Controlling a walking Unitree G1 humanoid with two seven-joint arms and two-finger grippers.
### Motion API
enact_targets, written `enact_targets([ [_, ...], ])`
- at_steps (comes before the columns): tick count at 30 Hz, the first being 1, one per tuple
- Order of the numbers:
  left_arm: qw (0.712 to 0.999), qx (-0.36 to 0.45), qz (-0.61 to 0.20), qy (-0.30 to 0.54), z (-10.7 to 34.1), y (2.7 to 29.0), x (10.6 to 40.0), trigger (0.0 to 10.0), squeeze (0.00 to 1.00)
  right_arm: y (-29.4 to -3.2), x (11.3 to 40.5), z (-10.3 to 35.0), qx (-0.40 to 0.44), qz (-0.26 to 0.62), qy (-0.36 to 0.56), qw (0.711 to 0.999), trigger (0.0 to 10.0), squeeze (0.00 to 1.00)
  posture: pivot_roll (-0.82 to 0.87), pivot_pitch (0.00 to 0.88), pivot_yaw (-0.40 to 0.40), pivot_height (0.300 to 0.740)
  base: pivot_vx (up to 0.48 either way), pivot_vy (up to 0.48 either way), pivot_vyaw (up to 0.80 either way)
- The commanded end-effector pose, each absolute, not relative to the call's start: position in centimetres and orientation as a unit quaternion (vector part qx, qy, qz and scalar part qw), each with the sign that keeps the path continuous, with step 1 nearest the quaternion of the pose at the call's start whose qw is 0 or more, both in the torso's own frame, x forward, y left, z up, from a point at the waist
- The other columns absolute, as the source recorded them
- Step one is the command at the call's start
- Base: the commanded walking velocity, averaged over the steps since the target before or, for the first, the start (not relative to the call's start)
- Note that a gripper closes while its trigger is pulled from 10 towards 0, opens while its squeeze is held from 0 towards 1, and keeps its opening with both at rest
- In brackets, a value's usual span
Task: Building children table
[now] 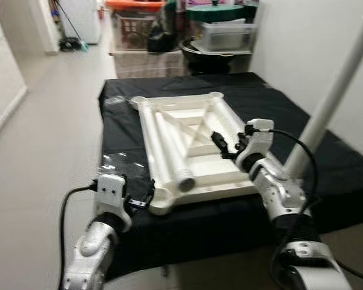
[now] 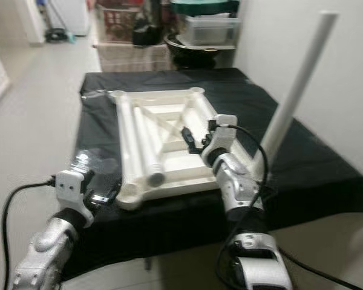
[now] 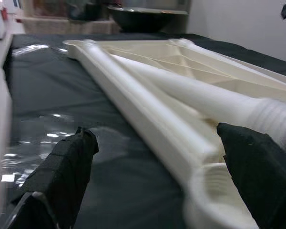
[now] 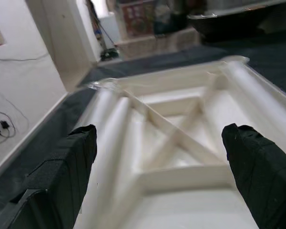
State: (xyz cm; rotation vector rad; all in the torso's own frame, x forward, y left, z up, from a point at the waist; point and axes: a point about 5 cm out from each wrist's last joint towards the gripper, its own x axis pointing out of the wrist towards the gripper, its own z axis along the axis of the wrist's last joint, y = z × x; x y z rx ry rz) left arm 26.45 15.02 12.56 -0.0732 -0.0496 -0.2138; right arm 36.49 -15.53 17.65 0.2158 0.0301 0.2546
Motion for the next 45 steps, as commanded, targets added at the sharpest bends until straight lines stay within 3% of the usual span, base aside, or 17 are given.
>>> enact_targets([
  [1, 0.993, -0.032, -0.107, -0.023, 12.6, 15.1, 26.5, 10.0, 0.00, -14.5, 36.2, 17.8, 0.099, 0.141, 0.024, 0.985, 10.0, 0.00, 0.10, 0.000, -0.079, 0.740, 0.000, 0.480, 0.00],
  [17, 0.995, -0.035, -0.083, -0.047, 13.3, 15.7, 26.9, 10.0, 0.00, -15.3, 36.3, 20.8, 0.063, 0.127, -0.010, 0.990, 10.0, 0.00, 0.09, 0.000, -0.077, 0.740, 0.000, 0.046, 0.00],
  [35, 0.993, -0.043, -0.093, -0.057, 13.6, 15.2, 27.2, 10.0, 0.00, -15.3, 36.2, 21.8, -0.011, 0.133, -0.003, 0.991, 10.0, 0.00, 0.09, 0.000, -0.075, 0.740, 0.318, 0.000, 0.09],
  [39, 0.993, -0.043, -0.092, -0.056, 13.6, 15.1, 27.1, 10.0, 0.00, -15.6, 36.4, 23.0, 0.050, 0.125, -0.021, 0.991, 10.0, 0.00, 0.09, 0.000, -0.075, 0.740, 0.000, 0.000, 0.20],
  [41, 0.994, -0.043, -0.090, -0.053, 13.4, 15.1, 27.1, 10.0, 0.00, -15.8, 36.4, 23.2, 0.008, 0.122, -0.021, 0.992, 10.0, 0.00, 0.09, 0.000, -0.078, 0.740, 0.000, 0.000, 0.00],
  [45, 0.994, -0.040, -0.087, -0.052, 13.4, 15.1, 27.1, 10.0, 0.00, -16.9, 36.7, 23.9, 0.044, 0.091, -0.036, 0.994, 10.0, 0.00, 0.09, 0.000, -0.081, 0.740, 0.000, 0.000, 0.40],
])
